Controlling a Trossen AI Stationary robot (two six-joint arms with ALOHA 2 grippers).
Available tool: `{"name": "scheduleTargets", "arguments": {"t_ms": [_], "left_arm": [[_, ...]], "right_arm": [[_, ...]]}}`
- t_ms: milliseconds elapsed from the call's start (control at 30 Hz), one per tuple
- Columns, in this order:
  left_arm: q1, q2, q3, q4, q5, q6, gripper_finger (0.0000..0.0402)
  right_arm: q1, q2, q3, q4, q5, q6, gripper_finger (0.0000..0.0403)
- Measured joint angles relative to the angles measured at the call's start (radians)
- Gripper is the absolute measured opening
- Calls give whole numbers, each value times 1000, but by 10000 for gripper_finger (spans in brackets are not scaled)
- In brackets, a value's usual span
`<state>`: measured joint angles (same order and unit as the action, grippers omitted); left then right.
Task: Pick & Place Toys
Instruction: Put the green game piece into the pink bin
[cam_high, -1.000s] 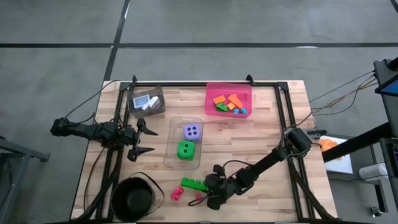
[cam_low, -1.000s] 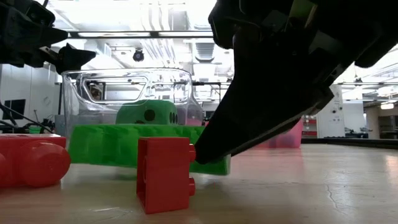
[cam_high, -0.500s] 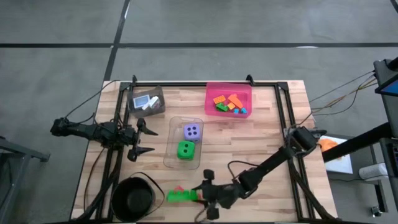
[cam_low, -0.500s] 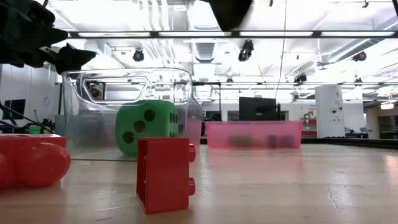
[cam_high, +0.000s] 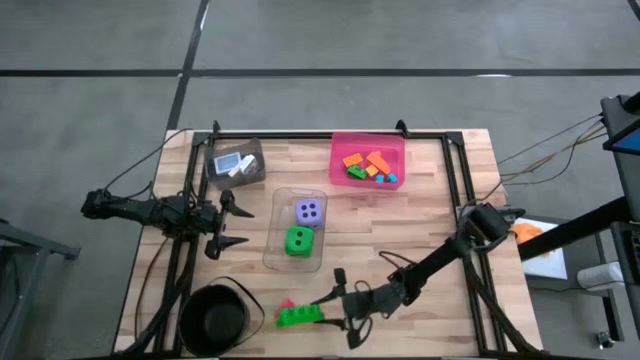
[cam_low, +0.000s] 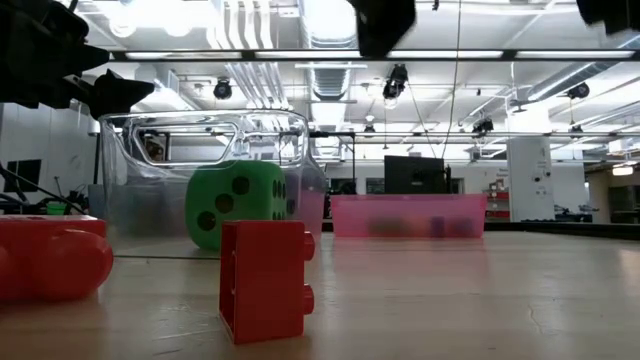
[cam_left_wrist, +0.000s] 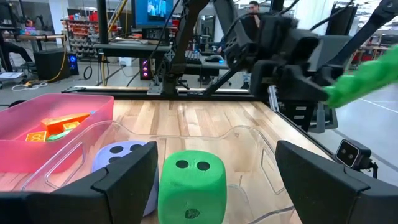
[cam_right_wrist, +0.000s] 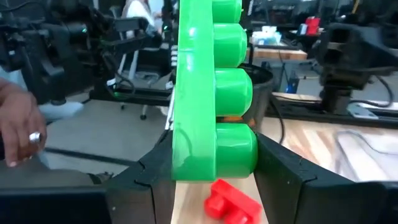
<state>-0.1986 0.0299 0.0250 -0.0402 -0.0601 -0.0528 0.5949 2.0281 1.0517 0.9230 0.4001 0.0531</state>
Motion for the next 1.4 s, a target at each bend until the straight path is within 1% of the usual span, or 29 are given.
{"name": "scheduleTargets", "arguments": {"t_ms": [100,167,333,500,667,767,867,1000,1100,1200,1400], "left_arm": [[0,0,0,0,0,0,327],[0,0,0,0,0,0,327],[0,0,0,0,0,0,327],[0,0,0,0,0,0,327],[0,0,0,0,0,0,327],[0,0,0,0,0,0,327],[0,0,0,0,0,0,327],[0,0,0,0,0,0,327],[0,0,0,0,0,0,327],[0,0,0,0,0,0,327],[0,0,0,0,0,0,327]], "right_arm": [[-9,-5,-80,113,22,1,171],[-16,-19,-127,148,44,3,171],[-42,-76,-232,159,126,21,171],[-80,-161,-332,158,196,26,171],[-145,-262,-415,120,290,26,171],[-197,-328,-459,58,355,26,171],[-265,-401,-496,-21,391,28,171],[-385,-491,-527,-154,392,52,171],[-481,-534,-534,-256,376,57,171],[-583,-551,-535,-341,314,73,171],[-769,-549,-532,-412,159,79,171]]}}
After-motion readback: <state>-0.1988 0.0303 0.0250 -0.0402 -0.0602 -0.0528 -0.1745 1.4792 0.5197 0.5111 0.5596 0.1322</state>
